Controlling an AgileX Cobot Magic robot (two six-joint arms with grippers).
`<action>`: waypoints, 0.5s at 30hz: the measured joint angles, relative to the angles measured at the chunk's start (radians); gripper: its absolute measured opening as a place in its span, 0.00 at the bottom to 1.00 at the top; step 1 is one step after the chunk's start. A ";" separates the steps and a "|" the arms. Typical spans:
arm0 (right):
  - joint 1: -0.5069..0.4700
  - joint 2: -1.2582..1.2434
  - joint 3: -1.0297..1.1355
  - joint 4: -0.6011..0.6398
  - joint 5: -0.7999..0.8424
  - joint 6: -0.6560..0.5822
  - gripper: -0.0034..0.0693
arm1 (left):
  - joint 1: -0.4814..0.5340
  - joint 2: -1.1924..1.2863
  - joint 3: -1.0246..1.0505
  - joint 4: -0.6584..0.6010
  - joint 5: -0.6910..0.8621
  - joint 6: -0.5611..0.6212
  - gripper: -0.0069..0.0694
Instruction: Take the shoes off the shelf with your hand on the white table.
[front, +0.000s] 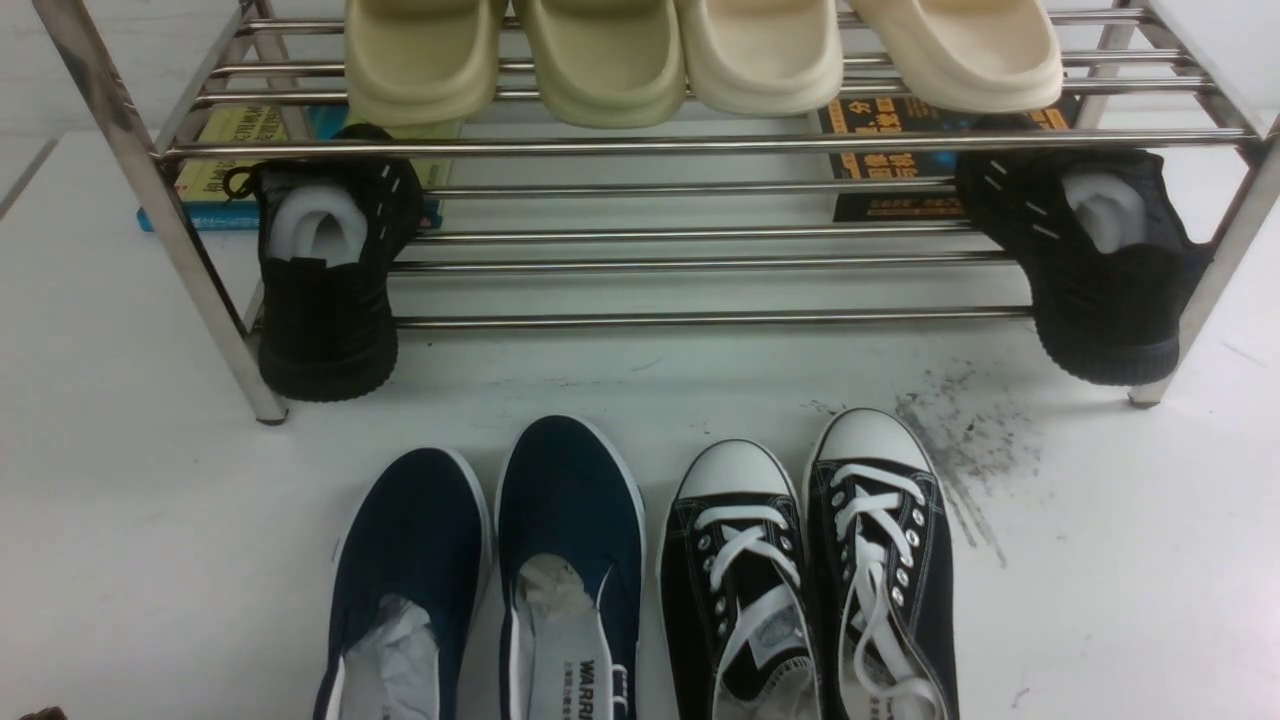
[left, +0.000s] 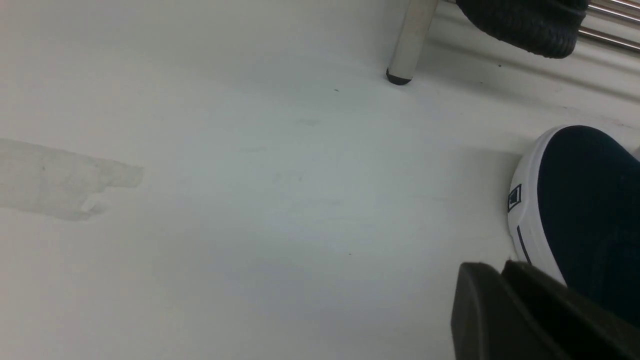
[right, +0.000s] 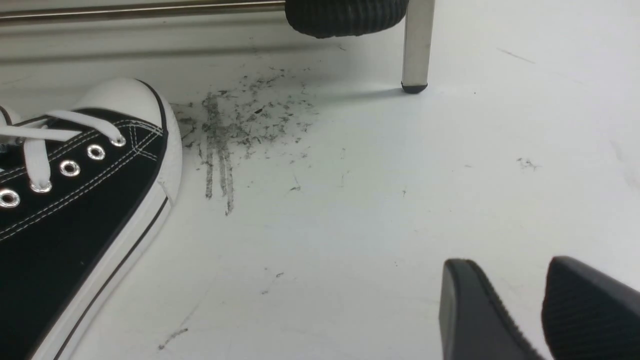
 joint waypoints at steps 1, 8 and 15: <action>0.000 0.000 0.000 0.000 0.000 0.000 0.38 | 0.002 0.000 0.001 0.002 0.000 0.000 0.20; 0.000 0.000 0.000 0.000 0.000 0.000 0.38 | 0.002 0.000 0.001 0.004 -0.001 0.000 0.21; 0.000 0.000 0.000 0.000 0.000 0.000 0.38 | 0.002 0.000 0.001 0.006 -0.002 0.000 0.22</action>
